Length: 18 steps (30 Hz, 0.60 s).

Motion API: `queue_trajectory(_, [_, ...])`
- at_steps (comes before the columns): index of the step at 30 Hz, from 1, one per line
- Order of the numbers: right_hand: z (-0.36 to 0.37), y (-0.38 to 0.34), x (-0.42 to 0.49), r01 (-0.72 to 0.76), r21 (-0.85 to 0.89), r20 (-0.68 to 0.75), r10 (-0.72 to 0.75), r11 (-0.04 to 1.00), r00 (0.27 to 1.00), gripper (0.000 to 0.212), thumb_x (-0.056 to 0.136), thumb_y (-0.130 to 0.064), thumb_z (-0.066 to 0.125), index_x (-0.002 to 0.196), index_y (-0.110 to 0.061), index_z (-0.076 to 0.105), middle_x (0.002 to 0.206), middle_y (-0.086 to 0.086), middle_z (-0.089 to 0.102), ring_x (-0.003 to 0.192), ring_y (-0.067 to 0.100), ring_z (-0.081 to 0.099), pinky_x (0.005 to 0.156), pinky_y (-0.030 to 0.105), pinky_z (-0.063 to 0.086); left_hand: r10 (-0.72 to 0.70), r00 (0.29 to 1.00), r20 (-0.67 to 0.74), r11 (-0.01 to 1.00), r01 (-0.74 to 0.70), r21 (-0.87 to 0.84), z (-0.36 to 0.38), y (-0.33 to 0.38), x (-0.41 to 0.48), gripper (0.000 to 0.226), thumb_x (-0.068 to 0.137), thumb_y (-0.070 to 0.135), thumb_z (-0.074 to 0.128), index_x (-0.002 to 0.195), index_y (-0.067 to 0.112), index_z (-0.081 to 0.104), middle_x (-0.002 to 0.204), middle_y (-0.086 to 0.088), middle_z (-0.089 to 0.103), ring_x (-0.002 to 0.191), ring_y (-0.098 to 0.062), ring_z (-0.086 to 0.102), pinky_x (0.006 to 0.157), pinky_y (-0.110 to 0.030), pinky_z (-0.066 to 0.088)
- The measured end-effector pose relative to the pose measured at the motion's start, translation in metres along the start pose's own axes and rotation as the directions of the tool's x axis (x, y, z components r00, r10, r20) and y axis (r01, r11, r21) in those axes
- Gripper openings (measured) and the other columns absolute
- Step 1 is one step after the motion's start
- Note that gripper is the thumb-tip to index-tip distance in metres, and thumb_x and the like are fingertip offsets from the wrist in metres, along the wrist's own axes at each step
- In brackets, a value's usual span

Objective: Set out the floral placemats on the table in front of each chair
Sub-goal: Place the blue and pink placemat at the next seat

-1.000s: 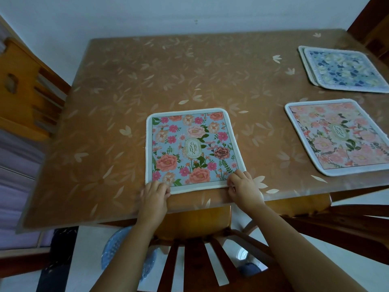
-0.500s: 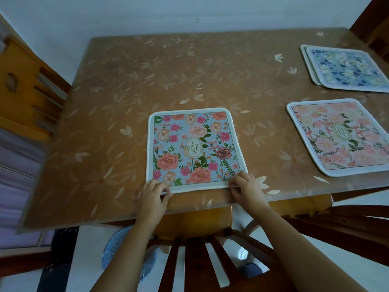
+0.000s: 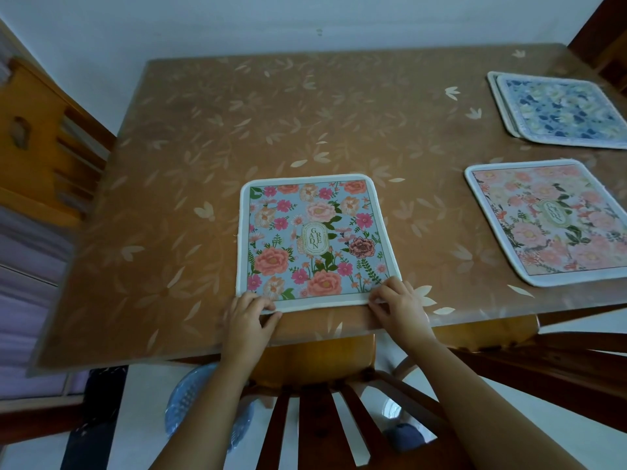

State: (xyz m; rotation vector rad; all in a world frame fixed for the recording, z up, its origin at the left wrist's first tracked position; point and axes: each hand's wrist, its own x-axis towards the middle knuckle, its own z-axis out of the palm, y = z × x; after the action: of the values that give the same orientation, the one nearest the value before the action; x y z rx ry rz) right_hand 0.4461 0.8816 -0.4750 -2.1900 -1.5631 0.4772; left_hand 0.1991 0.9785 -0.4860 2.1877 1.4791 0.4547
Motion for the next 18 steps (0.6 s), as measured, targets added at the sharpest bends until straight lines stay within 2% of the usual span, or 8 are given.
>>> queue_trajectory(7, [-0.001,-0.003,-0.002,0.005,0.025,-0.014,-0.005,1.0,1.0,0.008,0.083,-0.011,0.063,0.089,-0.006,0.063,0.103,0.014,0.057,0.095,0.03,0.049,0.078,0.045,0.049,0.002,1.0,0.004,1.0,-0.002,0.023,0.0,0.001,-0.001,0.016,0.072,0.017,0.076,0.073,0.012,0.061,0.083,-0.006,0.061,0.086,-0.029,0.056,0.076,-0.043,0.044])
queue_trajectory(12, [-0.009,-0.008,-0.004,0.001,0.015,0.028,-0.002,1.0,1.0,0.018,0.084,-0.018,0.062,0.098,-0.008,0.061,0.107,0.01,0.058,0.104,0.027,0.049,0.085,0.046,0.047,-0.021,1.0,-0.007,0.999,0.022,0.044,0.004,0.008,-0.005,0.017,0.071,0.02,0.077,0.078,0.013,0.062,0.088,-0.006,0.061,0.091,-0.029,0.055,0.08,-0.044,0.04])
queue_trajectory(15, [-0.023,-0.009,-0.003,-0.006,0.027,-0.028,0.007,1.0,1.0,0.02,0.083,-0.019,0.064,0.101,-0.01,0.061,0.107,0.009,0.059,0.103,0.025,0.05,0.086,0.041,0.046,-0.004,1.0,-0.002,0.999,0.004,0.046,0.008,0.019,-0.008,0.019,0.071,0.021,0.077,0.082,0.012,0.063,0.091,-0.008,0.062,0.096,-0.031,0.056,0.083,-0.045,0.04])
queue_trajectory(18, [-0.044,-0.001,-0.002,-0.019,-0.013,-0.08,0.018,1.0,0.997,0.019,0.083,-0.019,0.064,0.099,-0.01,0.063,0.101,0.01,0.059,0.096,0.027,0.051,0.081,0.039,0.043,0.038,0.999,0.01,0.999,-0.038,0.002,0.014,0.041,-0.009,0.019,0.072,0.019,0.076,0.084,0.01,0.064,0.095,-0.009,0.063,0.101,-0.032,0.056,0.087,-0.046,0.041])
